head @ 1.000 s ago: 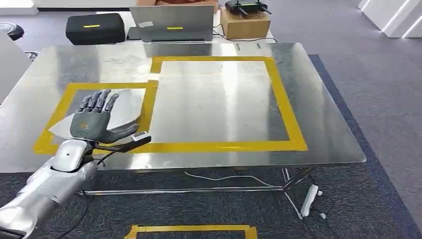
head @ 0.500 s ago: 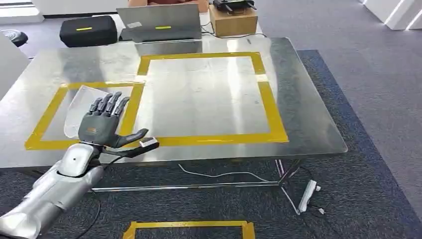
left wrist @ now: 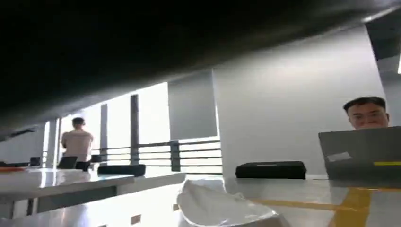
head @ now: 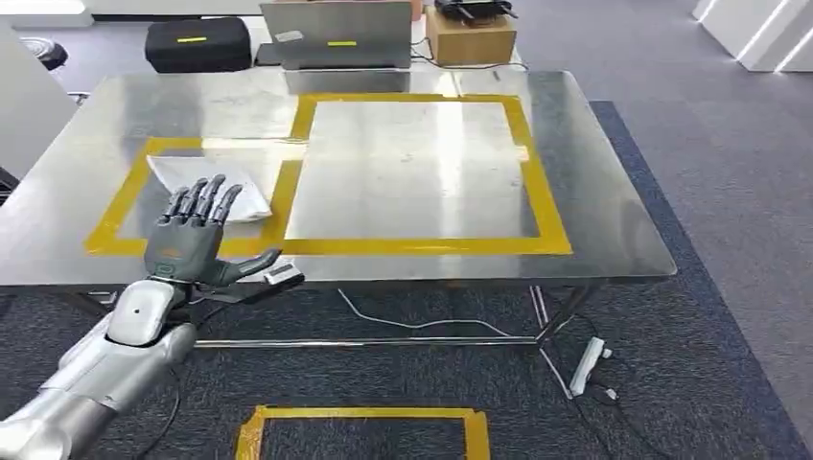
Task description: Take the parts from the cabinet and place them on the table.
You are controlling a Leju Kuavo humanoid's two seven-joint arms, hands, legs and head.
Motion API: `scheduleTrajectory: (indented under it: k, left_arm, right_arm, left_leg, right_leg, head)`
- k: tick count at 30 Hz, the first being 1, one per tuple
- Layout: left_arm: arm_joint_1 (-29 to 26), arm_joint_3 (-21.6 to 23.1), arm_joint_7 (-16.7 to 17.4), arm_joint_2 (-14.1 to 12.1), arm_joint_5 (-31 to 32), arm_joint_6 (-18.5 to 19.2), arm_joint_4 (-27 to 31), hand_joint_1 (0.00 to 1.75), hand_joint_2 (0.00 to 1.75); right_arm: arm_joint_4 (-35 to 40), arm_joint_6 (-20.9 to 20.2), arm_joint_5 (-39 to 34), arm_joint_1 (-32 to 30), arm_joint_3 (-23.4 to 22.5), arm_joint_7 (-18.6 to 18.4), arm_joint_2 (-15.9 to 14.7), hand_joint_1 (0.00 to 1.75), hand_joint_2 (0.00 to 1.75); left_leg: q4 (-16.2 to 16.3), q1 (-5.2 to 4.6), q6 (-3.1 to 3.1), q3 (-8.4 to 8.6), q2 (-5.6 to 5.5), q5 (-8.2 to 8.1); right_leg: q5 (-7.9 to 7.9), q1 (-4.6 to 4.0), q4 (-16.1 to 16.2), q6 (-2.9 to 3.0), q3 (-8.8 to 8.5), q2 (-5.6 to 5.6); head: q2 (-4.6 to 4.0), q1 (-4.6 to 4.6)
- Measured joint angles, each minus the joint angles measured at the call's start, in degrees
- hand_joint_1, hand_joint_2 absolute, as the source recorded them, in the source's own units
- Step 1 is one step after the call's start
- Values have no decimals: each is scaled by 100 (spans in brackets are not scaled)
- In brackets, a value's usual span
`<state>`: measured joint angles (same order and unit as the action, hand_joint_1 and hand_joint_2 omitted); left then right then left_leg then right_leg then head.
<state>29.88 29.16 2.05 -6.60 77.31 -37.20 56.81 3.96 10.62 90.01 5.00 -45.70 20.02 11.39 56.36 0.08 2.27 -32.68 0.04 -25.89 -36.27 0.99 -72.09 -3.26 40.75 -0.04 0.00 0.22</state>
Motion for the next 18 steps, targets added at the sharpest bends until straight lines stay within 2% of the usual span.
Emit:
scheduleTrajectory:
  k: [1,2,3,4,5,6,7,9,10,11,12,13,14,15,16,17,18]
  left_arm:
    - [-50,0,0,-4,6,0,11,0,0]
    - [-104,0,0,-9,13,-4,20,0,0]
    - [-152,0,2,-13,15,-7,22,0,0]
    - [-183,0,2,-20,20,-11,24,0,0]
    - [-200,-2,2,-22,17,-17,33,0,0]
    - [-207,-2,2,-26,18,-17,55,0,0]
    - [-202,-11,2,-46,17,-20,83,0,0]
    - [-212,-9,2,-52,18,-20,103,0,0]
    - [-228,-9,7,-59,17,-15,116,0,0]
    - [-254,-13,11,-92,17,-15,122,0,0]
    - [-282,-13,28,-103,20,-20,138,0,0]
    - [-302,-18,37,-114,42,-33,142,0,0]
    - [-337,-24,57,-138,70,-50,153,0,0]
    - [-377,-28,98,-155,92,-76,155,0,0]
    - [-432,-37,125,-179,109,-98,155,0,0]
    - [-480,-53,138,-208,131,-118,155,0,0]
    - [-521,-63,138,-236,136,-138,160,0,0]
  right_arm:
    - [0,0,2,-3,-2,-2,-2,0,0]
    - [0,2,0,-9,-7,-2,-4,0,0]
    - [0,4,0,-17,-11,-2,-7,0,0]
    - [2,9,0,-20,-13,-2,-13,0,0]
    - [2,9,0,-17,-15,-2,-15,0,0]
    - [7,11,0,-10,-15,-2,-22,0,0]
    - [11,11,0,-8,-15,-2,-22,0,0]
    - [9,17,0,-8,-18,-2,-22,0,0]
    - [11,17,0,-13,-18,-24,-24,0,0]
    - [9,17,0,-16,-18,-35,-22,0,0]
    - [11,18,0,-7,-18,-44,-22,0,0]
    - [9,20,0,0,-18,-48,-22,0,0]
    - [9,20,0,-5,-18,-52,-22,0,0]
    - [9,20,0,-13,-18,-57,-22,0,0]
    - [9,20,0,-22,-18,-68,-24,0,0]
    - [11,17,0,-25,-18,-72,-24,0,0]
    - [9,15,0,-22,-18,-83,-24,0,0]
  left_leg:
    - [6,-3,-4,-76,0,57]
    - [11,-7,-11,-146,0,108]
    - [18,-8,-23,-217,0,158]
    - [33,-9,-39,-285,0,205]
    - [47,-9,-59,-337,-4,248]
    - [71,-11,-85,-370,-5,282]
    - [100,-38,-116,-406,-8,317]
    - [81,-21,-177,-424,-4,428]
    - [64,-14,-217,-430,-9,477]
    - [86,1,-252,-456,-15,436]
    - [206,8,-296,-507,-15,176]
    - [501,22,-322,-592,-17,-171]
    - [930,30,-352,-696,-16,-498]
    - [1419,38,-378,-804,-16,-759]
    - [1791,47,-395,-852,-16,-867]
    - [1890,54,-402,-806,-16,-805]
    - [1748,61,-405,-637,-15,-616]
  right_leg:
    - [-43,-2,-295,-6,43,0]
    - [83,-2,-343,-6,-24,-1]
    - [310,-3,-165,-4,-214,-1]
    - [528,-3,233,13,-513,-1]
    - [645,-6,780,41,-890,1]
    - [551,-12,1282,73,-1245,15]
    - [449,-30,1666,89,-1516,19]
    - [459,-49,1655,144,-1393,20]
    - [496,-69,1641,191,-1395,17]
    - [580,-16,1682,281,-1319,-14]
    - [636,-24,1681,341,-1327,-29]
    - [696,-25,1678,379,-1250,-33]
    - [768,-29,1670,385,-1170,-33]
    - [833,-31,1662,389,-1080,-34]
    - [893,-32,1649,384,-989,-34]
    - [942,-32,1625,378,-899,-35]
    - [991,-31,1588,364,-792,-37]
  head:
    - [0,2]
    - [0,2]
    - [0,4]
    - [0,2]
    - [0,7]
    - [0,7]
    - [2,5]
    - [0,2]
    - [0,4]
    - [-2,2]
    - [0,-6]
    - [-2,-39]
    - [0,-46]
    - [0,-48]
    - [-2,-50]
    - [-2,-46]
    - [0,-50]
